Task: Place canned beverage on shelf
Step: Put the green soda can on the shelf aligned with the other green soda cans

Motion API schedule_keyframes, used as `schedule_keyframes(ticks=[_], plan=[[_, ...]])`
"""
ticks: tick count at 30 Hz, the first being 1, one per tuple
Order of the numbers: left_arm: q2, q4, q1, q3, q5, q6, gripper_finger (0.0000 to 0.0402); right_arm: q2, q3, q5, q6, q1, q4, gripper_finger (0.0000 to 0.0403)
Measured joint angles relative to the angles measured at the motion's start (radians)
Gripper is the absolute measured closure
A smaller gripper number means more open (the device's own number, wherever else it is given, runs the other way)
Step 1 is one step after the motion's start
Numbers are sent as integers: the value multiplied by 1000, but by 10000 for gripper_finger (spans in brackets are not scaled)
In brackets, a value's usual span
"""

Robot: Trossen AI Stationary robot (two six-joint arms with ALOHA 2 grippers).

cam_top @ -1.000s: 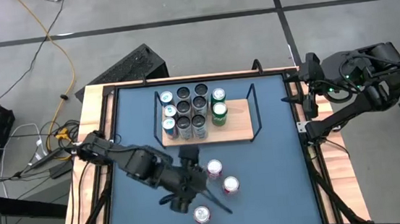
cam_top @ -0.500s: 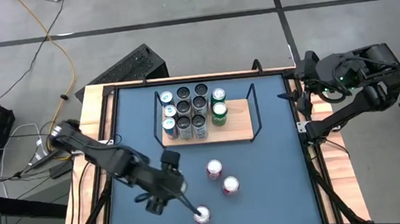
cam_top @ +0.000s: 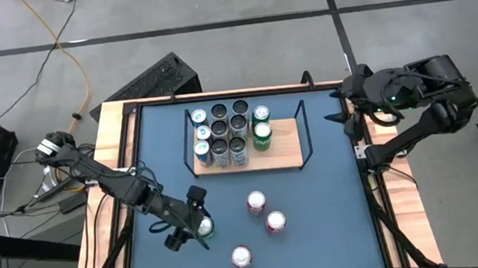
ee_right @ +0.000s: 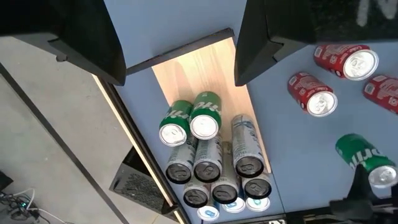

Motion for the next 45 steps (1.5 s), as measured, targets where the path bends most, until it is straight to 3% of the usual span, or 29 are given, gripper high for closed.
schedule_keyframes(ticks=[16,27,34,40,43,45], plan=[[14,64,1,-118,-2,33,121,31,0,15,-1,0,-9,121],[14,78,1,-119,-24,54,67,31,0,16,-23,0,-9,121],[14,125,1,-117,-26,-38,64,31,0,16,-35,0,-9,121],[14,135,9,-56,-90,-126,63,31,0,16,-54,0,-9,121],[14,133,17,-8,-114,-235,63,31,0,16,-56,0,-10,121],[14,131,22,35,-142,-390,63,31,0,16,-56,0,-10,121]])
